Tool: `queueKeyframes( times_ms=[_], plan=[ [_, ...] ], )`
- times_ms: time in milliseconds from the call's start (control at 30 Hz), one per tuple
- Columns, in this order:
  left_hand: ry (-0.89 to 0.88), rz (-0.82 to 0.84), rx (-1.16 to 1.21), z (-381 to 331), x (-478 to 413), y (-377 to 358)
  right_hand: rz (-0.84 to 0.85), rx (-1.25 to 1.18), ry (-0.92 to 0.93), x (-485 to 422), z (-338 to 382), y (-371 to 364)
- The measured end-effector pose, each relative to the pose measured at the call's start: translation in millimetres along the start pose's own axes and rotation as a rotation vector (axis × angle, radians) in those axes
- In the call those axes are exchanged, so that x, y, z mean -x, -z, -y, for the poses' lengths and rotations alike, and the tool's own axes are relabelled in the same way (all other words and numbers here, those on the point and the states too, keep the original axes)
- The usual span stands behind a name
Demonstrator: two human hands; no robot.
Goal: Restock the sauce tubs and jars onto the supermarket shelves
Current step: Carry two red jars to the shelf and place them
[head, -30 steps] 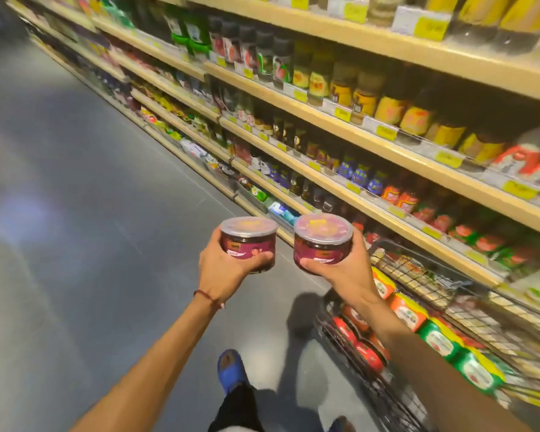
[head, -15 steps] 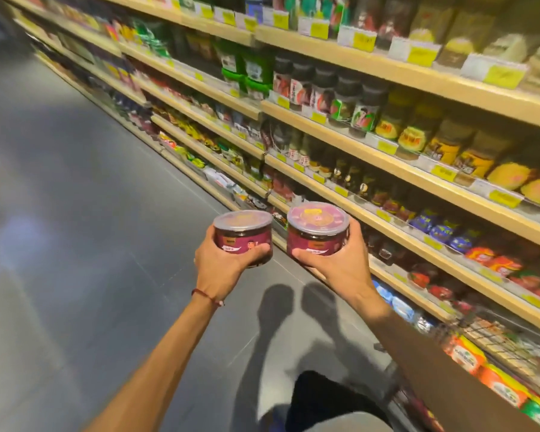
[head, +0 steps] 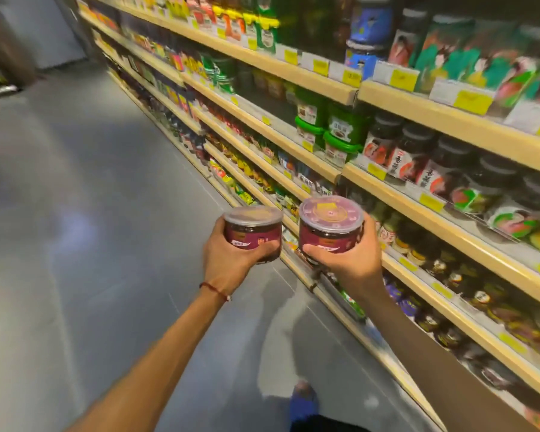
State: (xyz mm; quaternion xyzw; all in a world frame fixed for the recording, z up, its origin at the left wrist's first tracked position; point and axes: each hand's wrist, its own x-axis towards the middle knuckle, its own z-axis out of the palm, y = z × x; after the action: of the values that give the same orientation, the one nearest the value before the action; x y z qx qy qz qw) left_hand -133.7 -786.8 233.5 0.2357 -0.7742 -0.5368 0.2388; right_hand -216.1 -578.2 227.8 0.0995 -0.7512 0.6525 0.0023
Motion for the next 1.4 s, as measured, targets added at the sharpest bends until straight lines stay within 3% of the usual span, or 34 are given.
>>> queueKeyframes(
  times_ms=[233, 367, 733, 1000, 1400],
  plan=[
    [-0.071, -0.015, 0.076, -9.5, -139.1, -2.5, -0.034, 0.061, 0.117, -114.3, 32.2, -62.4],
    [-0.113, 0.045, 0.142, -8.5, -219.3, -5.6, -0.088, 0.013, 0.074, -176.1, 42.7, -97.3],
    [-0.235, 0.293, 0.198, -20.3, -441.2, 0.8, -0.415, 0.121, 0.141, -304.1, 89.5, -198.5],
    [-0.305, 0.383, 0.228, -48.1, -517.9, -21.3, -0.558, 0.233, 0.154, -378.3, 114.7, -216.1],
    [-0.369, 0.362, 0.284, -77.4, -589.8, -58.7, -0.564, 0.388, 0.166, -471.1, 126.4, -212.4]
  ],
)
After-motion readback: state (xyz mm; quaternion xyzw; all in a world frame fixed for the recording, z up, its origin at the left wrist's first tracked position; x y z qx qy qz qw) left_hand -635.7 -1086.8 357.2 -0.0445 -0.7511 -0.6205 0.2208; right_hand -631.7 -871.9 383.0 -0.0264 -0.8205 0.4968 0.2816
